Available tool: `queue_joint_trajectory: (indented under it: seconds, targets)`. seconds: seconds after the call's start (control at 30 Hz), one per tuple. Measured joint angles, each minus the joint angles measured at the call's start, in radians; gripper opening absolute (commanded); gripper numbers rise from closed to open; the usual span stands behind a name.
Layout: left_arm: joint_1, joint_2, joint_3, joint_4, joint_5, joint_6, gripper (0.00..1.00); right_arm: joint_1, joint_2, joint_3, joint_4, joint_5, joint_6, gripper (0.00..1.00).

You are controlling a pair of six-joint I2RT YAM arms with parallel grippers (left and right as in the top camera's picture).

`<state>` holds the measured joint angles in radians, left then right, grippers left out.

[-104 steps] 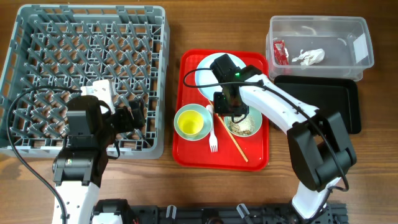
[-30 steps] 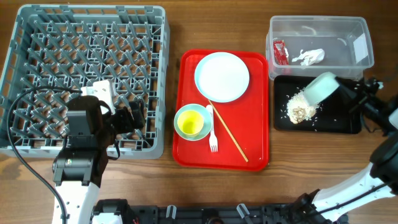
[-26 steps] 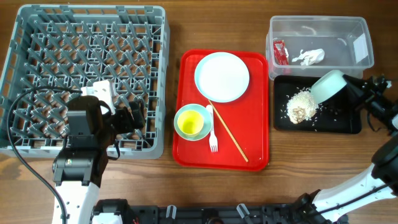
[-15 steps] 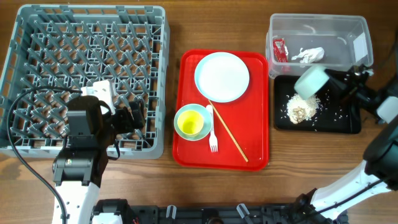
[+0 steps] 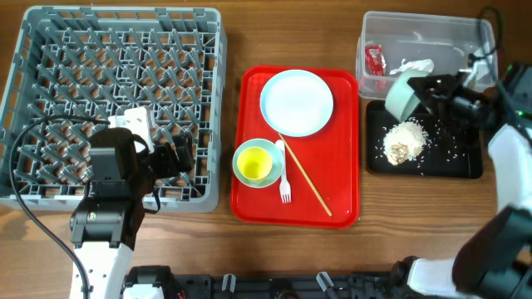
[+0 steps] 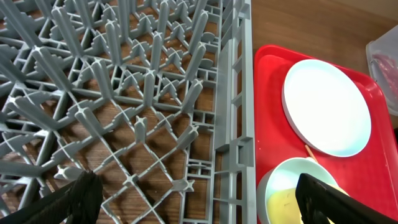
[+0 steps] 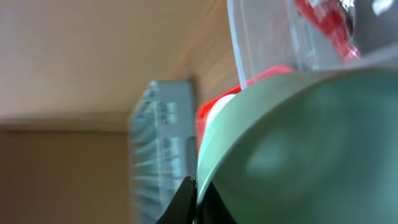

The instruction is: Sort waste into correct bins and load items into the dishwasher rack

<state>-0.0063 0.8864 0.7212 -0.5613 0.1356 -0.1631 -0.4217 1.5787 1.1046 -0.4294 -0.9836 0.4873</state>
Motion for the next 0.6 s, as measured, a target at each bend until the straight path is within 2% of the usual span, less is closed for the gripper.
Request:
queue_joint_trajectory:
  seconds: [0.17,0.3,0.43,0.6]
  targets:
    - [0.0,0.0,0.0,0.0,0.0,0.0,1.0,0.229,-0.113,0.0,0.003,0.266,-0.144,0.05]
    - [0.0,0.0,0.0,0.0,0.0,0.0,1.0,0.492,-0.116,0.0,0.037,0.505,-0.288,0.04]
    - [0.0,0.0,0.0,0.0,0.0,0.0,1.0,0.71,-0.056,0.0,0.086,0.655,-0.426,0.05]
    - [0.0,0.0,0.0,0.0,0.0,0.0,1.0,0.825,0.093,0.0,0.154,0.716,-0.49,0.04]
